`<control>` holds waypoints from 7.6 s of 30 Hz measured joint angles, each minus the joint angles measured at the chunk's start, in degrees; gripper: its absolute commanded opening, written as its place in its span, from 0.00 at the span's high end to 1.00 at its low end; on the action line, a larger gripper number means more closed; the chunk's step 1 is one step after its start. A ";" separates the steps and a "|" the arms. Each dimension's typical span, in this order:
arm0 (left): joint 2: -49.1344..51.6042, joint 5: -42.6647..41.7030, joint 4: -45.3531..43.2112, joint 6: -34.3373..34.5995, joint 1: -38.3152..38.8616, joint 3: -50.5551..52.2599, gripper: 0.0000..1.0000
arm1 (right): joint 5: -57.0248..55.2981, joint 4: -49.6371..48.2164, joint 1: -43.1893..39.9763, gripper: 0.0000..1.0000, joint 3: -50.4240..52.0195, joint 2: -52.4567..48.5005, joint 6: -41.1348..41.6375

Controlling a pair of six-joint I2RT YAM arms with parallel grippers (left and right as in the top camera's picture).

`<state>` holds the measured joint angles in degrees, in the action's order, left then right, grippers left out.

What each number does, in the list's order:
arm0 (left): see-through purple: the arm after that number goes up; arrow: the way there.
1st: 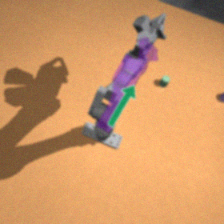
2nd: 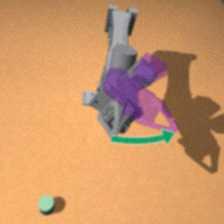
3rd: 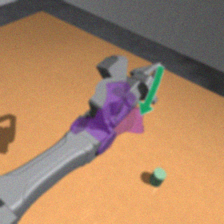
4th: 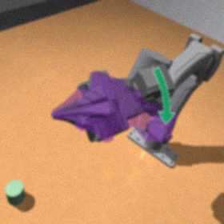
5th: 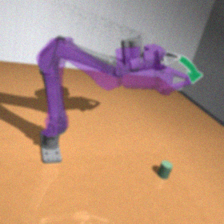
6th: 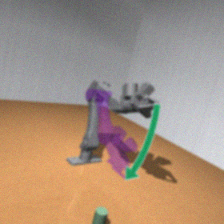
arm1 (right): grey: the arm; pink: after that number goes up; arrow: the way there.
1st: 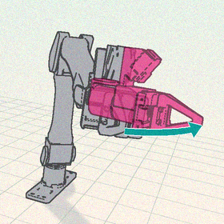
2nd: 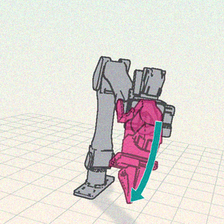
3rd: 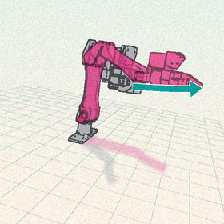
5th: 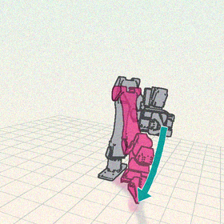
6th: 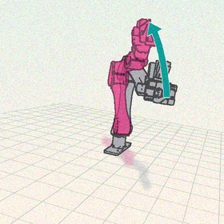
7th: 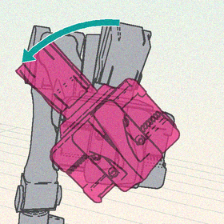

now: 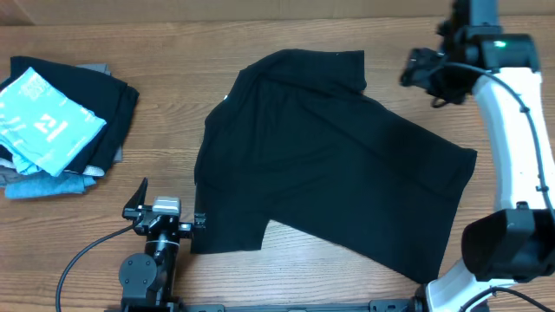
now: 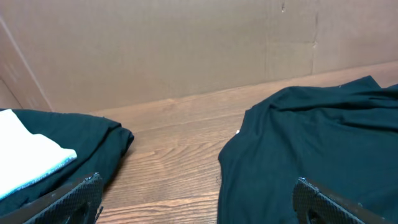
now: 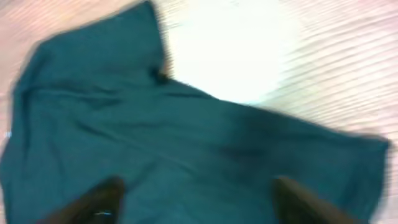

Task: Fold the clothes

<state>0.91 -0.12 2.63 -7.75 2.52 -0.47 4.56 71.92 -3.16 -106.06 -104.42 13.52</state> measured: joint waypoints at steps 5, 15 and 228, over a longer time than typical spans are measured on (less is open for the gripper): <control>0.00 -0.28 -0.31 0.13 0.00 0.00 0.00 | -0.04 4.11 -6.19 0.00 0.04 -0.02 -0.04; 4.90 -1.79 4.22 8.35 0.00 -21.29 0.00 | 0.11 4.70 -8.00 0.00 0.04 -0.02 -0.07; 101.77 -7.87 58.49 18.03 -1.01 -103.75 0.00 | 0.26 5.99 -2.21 0.96 11.80 -0.13 0.90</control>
<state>102.67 -7.99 61.12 10.28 1.52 -104.22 4.82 77.91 -5.37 -94.26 -104.55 14.41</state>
